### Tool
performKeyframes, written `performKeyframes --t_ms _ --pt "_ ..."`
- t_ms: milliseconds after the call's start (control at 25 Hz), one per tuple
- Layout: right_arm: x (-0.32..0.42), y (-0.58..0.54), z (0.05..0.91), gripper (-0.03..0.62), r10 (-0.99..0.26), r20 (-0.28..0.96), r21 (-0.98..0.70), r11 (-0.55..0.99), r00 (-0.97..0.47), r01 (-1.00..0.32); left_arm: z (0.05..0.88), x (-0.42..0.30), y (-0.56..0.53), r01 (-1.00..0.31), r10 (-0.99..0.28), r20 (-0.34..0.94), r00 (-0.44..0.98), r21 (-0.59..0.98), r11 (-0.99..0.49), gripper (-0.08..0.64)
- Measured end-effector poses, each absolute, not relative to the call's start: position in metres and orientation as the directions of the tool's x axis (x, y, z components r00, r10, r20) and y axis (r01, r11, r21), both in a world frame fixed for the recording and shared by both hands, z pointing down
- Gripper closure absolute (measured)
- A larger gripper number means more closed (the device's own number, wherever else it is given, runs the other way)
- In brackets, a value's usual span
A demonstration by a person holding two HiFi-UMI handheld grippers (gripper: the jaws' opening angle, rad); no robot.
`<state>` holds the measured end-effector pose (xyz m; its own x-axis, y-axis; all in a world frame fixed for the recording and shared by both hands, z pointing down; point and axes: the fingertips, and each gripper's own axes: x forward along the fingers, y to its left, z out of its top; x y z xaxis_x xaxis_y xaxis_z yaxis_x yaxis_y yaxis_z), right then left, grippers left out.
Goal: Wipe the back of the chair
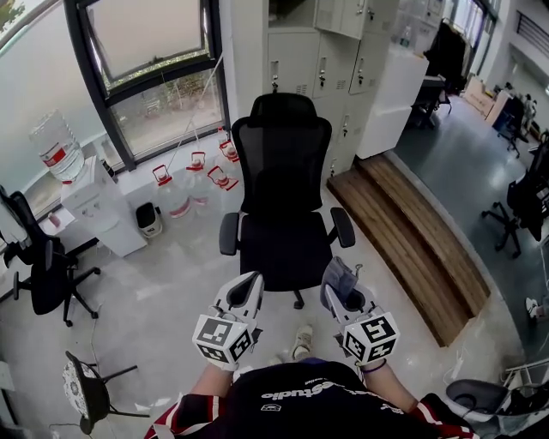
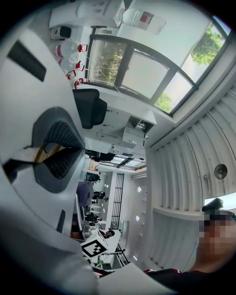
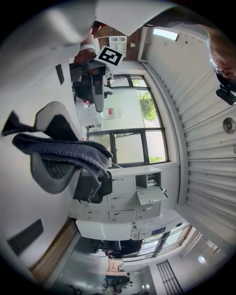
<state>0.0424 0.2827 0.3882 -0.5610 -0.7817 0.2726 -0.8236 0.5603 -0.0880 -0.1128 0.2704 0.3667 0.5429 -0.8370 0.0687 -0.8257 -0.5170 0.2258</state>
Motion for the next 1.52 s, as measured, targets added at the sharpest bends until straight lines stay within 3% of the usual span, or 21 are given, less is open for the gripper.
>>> performKeyframes --t_ms 760,1520 --pt "0.123 0.037 0.401 0.514 -0.750 0.212 -0.148 0.609 -0.626 -0.780 0.359 -0.033 0.044 -0.873 -0.867 0.119 0.485 0.127 -0.471 0.535" --pt "0.163 -0.075 0.430 0.514 -0.736 0.254 -0.185 0.599 -0.627 -0.779 0.376 -0.019 -0.056 -0.903 -0.890 0.161 0.425 0.143 -0.406 0.535"
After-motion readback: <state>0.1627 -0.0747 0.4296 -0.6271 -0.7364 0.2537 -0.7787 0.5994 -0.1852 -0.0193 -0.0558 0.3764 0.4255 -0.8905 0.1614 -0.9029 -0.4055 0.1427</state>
